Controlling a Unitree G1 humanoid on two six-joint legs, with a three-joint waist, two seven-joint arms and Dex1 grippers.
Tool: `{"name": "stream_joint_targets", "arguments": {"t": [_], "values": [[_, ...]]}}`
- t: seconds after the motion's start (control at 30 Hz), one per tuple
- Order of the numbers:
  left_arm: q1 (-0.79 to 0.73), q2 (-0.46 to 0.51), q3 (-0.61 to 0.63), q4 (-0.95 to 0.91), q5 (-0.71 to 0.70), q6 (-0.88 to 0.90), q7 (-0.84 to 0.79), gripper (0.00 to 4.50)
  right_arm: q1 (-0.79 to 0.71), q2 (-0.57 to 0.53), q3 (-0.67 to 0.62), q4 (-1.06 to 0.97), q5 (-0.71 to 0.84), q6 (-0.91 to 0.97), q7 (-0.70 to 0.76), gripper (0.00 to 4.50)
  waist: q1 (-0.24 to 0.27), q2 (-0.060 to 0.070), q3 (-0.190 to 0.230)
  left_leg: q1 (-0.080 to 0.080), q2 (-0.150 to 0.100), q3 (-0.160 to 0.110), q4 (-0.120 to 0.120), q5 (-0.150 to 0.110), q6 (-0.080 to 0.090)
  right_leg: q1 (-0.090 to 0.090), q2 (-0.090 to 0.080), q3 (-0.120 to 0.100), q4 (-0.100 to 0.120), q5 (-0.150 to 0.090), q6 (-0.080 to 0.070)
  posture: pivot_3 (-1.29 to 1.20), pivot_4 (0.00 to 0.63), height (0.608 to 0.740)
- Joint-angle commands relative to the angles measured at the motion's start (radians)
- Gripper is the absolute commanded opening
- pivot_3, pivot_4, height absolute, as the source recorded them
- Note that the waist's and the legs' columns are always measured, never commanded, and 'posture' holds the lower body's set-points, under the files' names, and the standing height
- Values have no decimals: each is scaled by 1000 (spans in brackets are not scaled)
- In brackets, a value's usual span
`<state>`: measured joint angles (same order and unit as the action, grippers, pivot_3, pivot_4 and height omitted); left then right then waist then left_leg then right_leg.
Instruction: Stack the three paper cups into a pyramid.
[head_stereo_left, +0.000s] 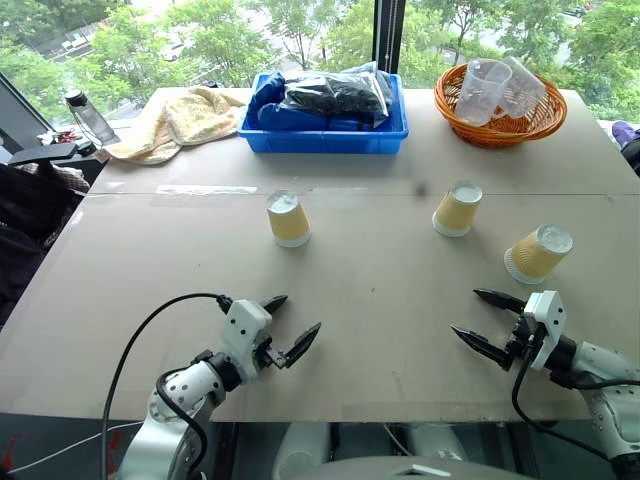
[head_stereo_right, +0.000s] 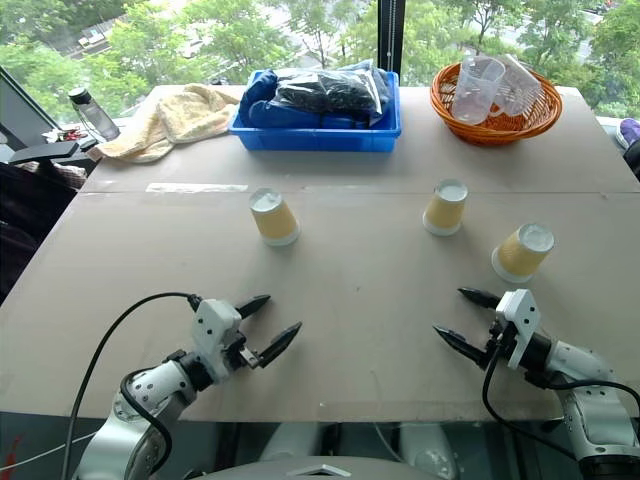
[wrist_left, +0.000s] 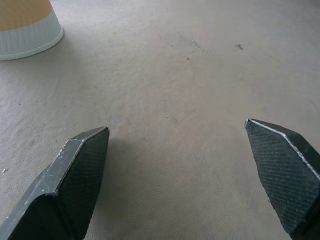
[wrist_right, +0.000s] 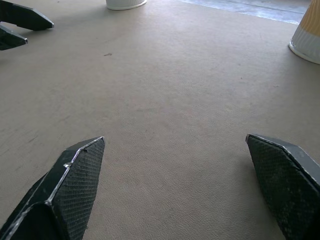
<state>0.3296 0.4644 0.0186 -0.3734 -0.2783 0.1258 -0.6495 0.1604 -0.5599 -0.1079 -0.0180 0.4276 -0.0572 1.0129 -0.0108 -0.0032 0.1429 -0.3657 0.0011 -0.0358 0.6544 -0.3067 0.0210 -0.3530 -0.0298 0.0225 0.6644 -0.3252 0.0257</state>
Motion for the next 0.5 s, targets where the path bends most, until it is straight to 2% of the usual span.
{"name": "stream_joint_targets", "arguments": {"t": [0.03,0.27,0.5], "values": [[-1,-1,4,-9,0,-22,-2,4470,-8,-11,-26,-9,9,-14,9,4500,0,0,0,0,0,0,0,0,0,0,0,0,0,0,0,0,150,740],[-32,-32,37,-13,-37,-31,14,4470,9,-6,-32,-43,30,-3,14,4500,0,0,0,0,0,0,0,0,0,0,0,0,0,0,0,0,150,740],[-260,-136,119,71,12,-6,236,4470,2,-13,-46,-162,118,58,22,4500,5,0,0,0,0,0,4,0,0,0,1,0,3,0,0,0,150,740]]}}
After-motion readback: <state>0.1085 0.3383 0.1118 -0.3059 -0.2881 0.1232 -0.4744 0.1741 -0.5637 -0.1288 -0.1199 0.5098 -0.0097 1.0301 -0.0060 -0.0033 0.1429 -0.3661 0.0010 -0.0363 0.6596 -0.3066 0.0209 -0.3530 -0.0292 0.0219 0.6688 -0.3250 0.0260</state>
